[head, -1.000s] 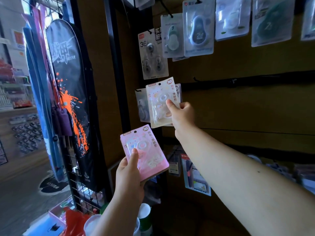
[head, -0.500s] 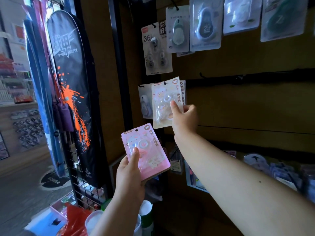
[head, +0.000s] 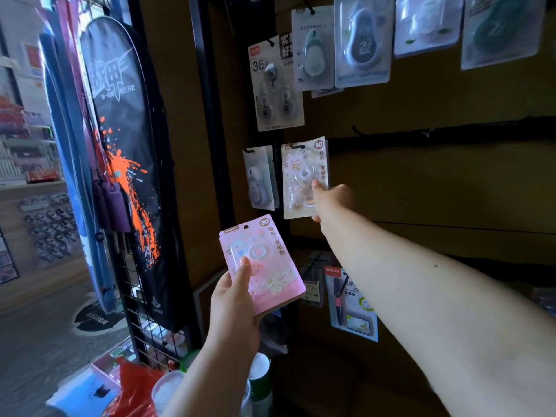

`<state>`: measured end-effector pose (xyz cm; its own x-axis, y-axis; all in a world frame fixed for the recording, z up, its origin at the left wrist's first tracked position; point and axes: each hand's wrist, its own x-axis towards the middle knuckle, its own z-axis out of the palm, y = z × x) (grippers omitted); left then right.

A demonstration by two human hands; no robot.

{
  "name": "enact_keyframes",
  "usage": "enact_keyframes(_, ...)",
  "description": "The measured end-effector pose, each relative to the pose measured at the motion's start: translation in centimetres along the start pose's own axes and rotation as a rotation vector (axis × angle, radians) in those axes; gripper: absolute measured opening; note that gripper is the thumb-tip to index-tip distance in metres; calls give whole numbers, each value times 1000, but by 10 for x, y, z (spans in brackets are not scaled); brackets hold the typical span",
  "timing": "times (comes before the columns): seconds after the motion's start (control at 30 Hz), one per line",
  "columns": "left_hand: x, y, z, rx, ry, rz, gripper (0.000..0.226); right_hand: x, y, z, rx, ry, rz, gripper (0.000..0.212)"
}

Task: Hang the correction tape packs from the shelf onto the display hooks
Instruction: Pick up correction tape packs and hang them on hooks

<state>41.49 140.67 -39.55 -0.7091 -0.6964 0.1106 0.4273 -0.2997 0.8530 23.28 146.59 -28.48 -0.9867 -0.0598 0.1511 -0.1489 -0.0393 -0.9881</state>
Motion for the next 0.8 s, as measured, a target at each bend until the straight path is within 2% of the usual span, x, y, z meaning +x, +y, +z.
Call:
enact_keyframes(0.13,-1,2,2,-8,5,4,30,-7,9,-10,-78,-95,73,42)
enact_keyframes(0.27,-4,5,4,-10,8,27,27,-33,26,-23,-196,-197,65,54)
enact_keyframes(0.4,-8,6,9,22,23,50,27,-74,38,-35,-127,-470,14,60)
enact_keyframes(0.5,-13,7,14,25,29,54,30,-97,43,-42,-187,-550,-89,45)
enact_keyframes(0.63,-18,11,20,30,4,64,32,-106,42,-51,-75,-619,-56,25)
enact_keyframes(0.8,-23,15,25,13,5,52,32,-107,39,-57,36,-575,-58,16)
